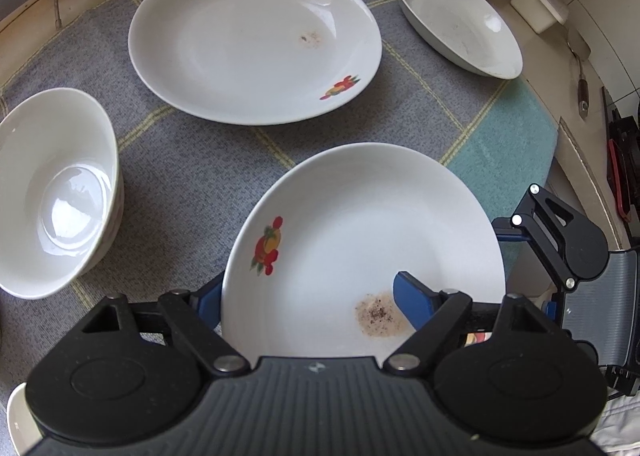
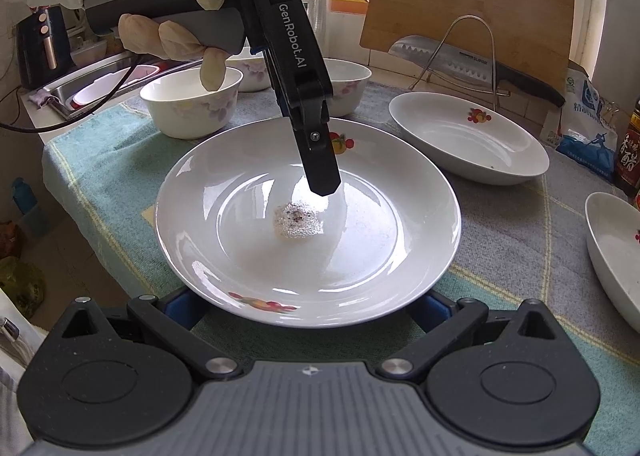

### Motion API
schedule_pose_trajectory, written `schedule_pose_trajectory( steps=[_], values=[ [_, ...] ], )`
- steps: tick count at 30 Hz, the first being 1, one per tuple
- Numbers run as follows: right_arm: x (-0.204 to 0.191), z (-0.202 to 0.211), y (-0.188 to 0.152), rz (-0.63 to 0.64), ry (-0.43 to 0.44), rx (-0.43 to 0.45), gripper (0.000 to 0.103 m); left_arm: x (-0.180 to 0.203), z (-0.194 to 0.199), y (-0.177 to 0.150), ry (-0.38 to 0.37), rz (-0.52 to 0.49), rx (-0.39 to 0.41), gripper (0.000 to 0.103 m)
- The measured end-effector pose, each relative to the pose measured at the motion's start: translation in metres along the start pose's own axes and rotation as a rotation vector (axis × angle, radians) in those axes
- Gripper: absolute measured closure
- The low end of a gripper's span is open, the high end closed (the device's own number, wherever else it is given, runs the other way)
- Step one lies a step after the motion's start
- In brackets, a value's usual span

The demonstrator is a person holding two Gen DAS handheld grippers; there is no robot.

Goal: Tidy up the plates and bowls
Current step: 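Lift and carry the residue plate with both grippers toward the placed plate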

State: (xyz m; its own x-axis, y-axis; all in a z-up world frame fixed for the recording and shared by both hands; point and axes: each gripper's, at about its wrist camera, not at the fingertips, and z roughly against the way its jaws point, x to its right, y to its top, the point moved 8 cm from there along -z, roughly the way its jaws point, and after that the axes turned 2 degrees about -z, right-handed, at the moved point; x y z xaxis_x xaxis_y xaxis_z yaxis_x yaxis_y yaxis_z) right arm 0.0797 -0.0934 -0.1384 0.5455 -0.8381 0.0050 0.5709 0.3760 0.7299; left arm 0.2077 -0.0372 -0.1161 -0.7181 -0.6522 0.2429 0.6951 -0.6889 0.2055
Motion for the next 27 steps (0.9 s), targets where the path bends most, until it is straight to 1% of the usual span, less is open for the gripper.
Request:
schedule_pose_trajectory(
  steps=[6, 13, 22, 27],
  values=[
    [0.005, 0.007, 0.004, 0.008, 0.002, 0.002, 0.0, 0.006, 0.009, 0.005, 0.003, -0.006, 0.023, 0.019],
    [0.022, 0.021, 0.013, 0.022, 0.007, 0.025, 0.0, 0.017, 0.02, 0.02, 0.02, -0.005, 0.052, 0.019],
    [0.057, 0.04, 0.021, 0.039, -0.007, 0.049, 0.0, 0.036, 0.023, 0.053, 0.03, -0.015, 0.078, 0.019],
    [0.082, 0.052, 0.019, 0.037, -0.031, 0.06, 0.0, 0.053, 0.017, 0.08, 0.029, -0.035, 0.085, 0.019]
  ],
)
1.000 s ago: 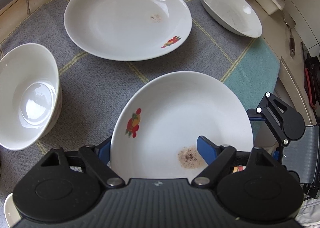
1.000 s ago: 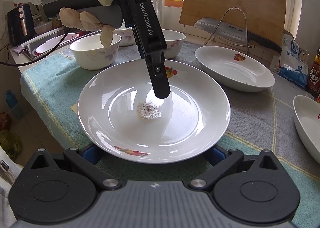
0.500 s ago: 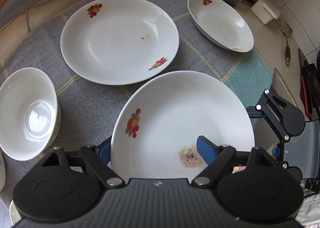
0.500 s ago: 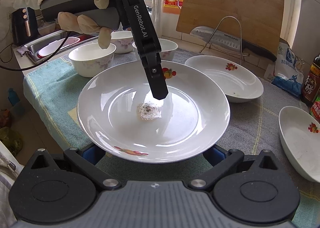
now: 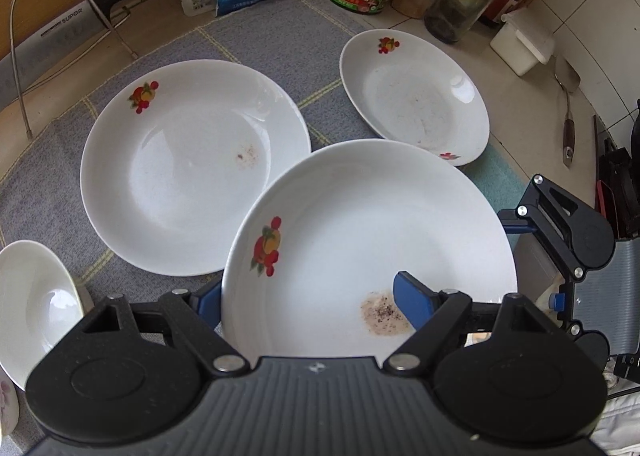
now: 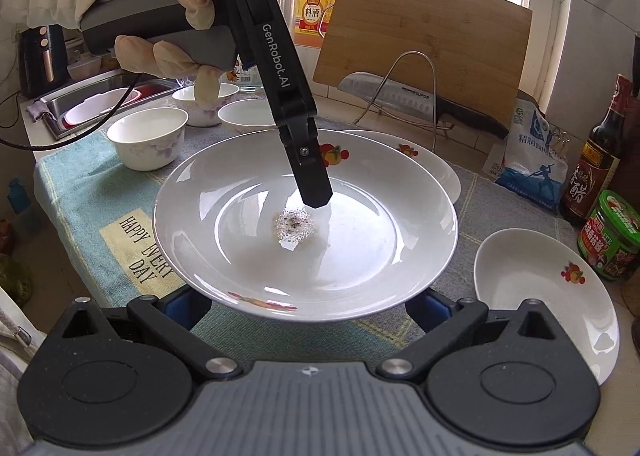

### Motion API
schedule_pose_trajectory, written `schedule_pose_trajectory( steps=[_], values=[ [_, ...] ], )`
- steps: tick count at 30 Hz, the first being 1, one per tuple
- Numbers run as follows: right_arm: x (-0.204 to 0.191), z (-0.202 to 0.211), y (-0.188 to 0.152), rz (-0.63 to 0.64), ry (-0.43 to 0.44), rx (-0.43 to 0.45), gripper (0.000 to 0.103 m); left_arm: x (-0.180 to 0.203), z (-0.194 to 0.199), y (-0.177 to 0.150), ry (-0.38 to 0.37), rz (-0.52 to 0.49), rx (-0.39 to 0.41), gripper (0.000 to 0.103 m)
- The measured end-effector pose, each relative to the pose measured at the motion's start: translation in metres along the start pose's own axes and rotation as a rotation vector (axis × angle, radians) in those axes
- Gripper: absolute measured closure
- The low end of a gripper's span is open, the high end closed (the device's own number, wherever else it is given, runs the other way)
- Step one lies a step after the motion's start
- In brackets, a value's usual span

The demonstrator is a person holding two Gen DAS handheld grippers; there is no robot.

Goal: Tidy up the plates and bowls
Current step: 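Lift and carry the residue plate with both grippers toward the placed plate, then lower the residue plate onto the placed plate with both grippers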

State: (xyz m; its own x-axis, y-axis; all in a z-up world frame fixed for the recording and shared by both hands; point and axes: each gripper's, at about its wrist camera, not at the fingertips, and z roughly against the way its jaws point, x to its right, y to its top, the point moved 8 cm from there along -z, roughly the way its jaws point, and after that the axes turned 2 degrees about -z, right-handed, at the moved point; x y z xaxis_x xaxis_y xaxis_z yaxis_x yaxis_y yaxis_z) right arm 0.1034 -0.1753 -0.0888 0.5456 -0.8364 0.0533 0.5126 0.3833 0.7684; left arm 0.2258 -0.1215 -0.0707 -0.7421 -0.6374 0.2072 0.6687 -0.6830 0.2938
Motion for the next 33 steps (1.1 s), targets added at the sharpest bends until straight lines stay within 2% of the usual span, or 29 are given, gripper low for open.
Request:
schedule_pose_trajectory(
  steps=[21, 33],
  values=[
    [0.105, 0.031, -0.029, -0.083, -0.138, -0.004, 0.0, 0.054, -0.051, 0.105, -0.049, -0.152, -0.011, 0.019],
    [0.148, 0.034, -0.046, -0.144, -0.195, -0.037, 0.0, 0.072, -0.085, 0.148, -0.09, -0.226, -0.043, 0.019]
  ],
)
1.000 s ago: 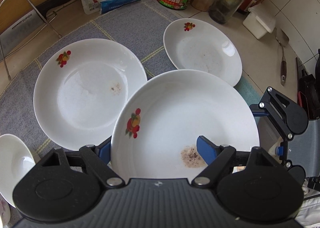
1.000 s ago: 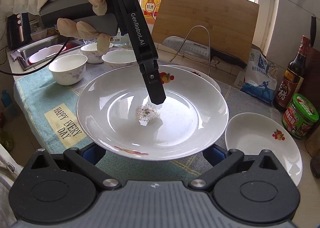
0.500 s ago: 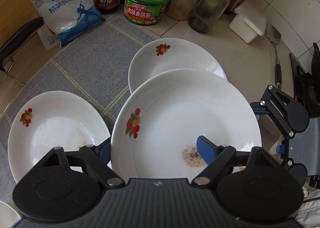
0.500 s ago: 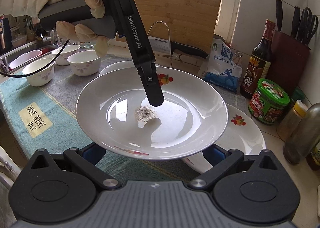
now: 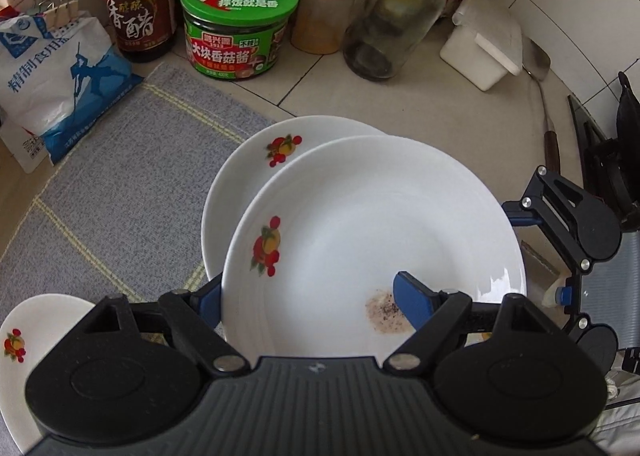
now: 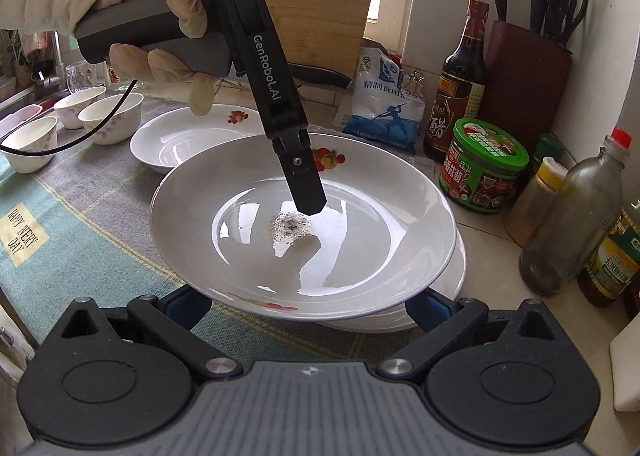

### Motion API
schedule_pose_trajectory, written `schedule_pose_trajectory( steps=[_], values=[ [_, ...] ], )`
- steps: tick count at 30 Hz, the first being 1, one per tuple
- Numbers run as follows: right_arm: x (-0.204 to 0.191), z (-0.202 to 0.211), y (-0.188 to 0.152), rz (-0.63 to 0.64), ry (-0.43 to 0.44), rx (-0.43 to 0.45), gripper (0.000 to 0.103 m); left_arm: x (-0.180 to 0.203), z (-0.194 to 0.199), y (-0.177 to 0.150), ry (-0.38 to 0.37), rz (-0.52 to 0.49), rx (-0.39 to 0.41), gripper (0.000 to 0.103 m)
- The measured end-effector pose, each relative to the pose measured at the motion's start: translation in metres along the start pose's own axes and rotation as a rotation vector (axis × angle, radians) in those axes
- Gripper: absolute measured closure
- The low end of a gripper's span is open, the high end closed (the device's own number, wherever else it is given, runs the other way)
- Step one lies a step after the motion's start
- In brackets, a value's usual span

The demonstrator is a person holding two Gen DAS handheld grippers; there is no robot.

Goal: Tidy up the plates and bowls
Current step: 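Lower the residue plate onto the placed plate with both grippers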

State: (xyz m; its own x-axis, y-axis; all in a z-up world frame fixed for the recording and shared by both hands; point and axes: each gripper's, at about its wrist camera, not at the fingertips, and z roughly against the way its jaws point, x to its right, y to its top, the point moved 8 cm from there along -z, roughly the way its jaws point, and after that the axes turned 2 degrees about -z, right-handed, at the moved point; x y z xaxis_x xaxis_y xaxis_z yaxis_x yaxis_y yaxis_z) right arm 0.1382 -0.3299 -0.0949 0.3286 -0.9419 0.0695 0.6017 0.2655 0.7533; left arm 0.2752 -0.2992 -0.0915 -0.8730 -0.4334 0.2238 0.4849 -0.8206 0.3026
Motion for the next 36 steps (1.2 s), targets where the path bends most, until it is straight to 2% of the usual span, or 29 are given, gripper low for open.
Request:
schedule_pose_trajectory(
  steps=[13, 25, 36],
  values=[
    [0.023, -0.016, -0.004, -0.049, -0.01, -0.046, 0.0, -0.009, -0.026, 0.022, -0.027, -0.019, -0.021, 0.019],
    [0.028, -0.022, -0.008, -0.075, -0.031, -0.115, 0.0, -0.01, -0.037, 0.026, -0.05, -0.039, -0.029, 0.019],
    [0.029, -0.018, -0.009, -0.098, -0.05, -0.123, 0.0, -0.008, -0.041, 0.029, -0.048, -0.045, -0.023, 0.019]
  ],
)
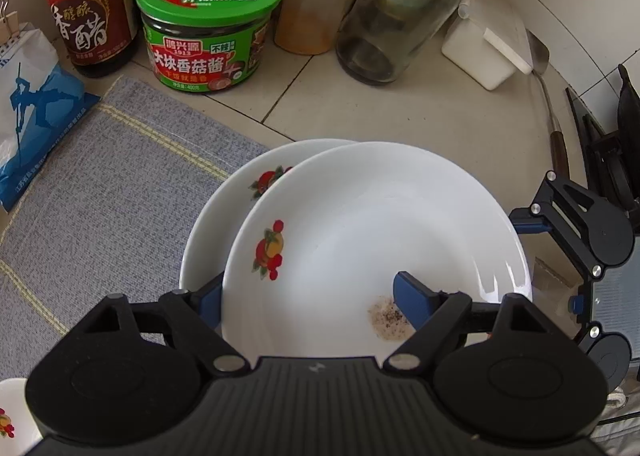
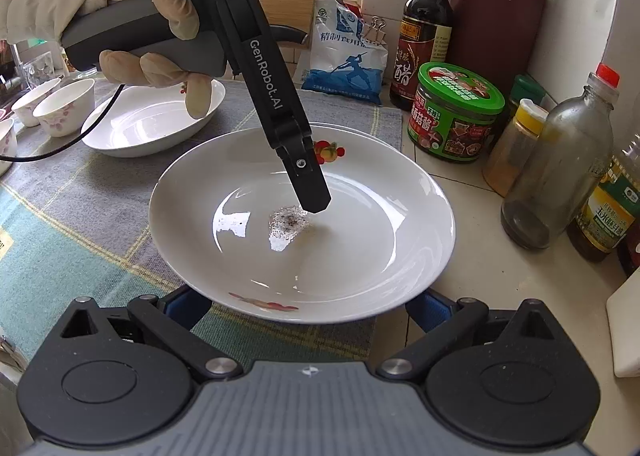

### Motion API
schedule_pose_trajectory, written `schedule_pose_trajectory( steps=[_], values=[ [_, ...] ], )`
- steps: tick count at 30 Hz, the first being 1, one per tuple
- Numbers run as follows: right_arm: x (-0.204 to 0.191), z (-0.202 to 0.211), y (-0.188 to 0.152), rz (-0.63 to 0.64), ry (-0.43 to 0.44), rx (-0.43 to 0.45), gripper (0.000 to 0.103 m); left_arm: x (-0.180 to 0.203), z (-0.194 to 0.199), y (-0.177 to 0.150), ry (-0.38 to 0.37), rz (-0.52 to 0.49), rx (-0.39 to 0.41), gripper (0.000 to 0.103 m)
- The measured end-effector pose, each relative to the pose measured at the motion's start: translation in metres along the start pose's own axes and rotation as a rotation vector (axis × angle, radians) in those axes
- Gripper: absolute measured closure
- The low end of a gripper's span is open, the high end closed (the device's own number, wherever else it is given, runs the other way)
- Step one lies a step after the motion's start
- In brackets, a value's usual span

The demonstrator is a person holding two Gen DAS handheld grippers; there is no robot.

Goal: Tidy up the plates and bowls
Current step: 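Lower the residue plate onto the placed plate with both grippers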

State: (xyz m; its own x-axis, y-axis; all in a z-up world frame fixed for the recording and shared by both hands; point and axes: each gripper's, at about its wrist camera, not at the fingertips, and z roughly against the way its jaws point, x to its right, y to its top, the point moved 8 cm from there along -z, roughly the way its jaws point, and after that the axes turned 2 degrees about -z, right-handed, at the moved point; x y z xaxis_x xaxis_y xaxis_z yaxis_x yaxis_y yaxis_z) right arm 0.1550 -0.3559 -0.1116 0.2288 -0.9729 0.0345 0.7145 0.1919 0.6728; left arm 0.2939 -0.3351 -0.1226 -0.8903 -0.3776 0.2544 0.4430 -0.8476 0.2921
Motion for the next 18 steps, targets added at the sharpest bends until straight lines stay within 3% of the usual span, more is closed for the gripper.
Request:
schedule_pose_trajectory(
  steps=[18],
  values=[
    [0.0, 0.01, -0.002, -0.014, -0.012, 0.023, 0.0, -0.004, 0.009, -0.001, 0.045, -0.002, 0.02, 0.019]
  ],
)
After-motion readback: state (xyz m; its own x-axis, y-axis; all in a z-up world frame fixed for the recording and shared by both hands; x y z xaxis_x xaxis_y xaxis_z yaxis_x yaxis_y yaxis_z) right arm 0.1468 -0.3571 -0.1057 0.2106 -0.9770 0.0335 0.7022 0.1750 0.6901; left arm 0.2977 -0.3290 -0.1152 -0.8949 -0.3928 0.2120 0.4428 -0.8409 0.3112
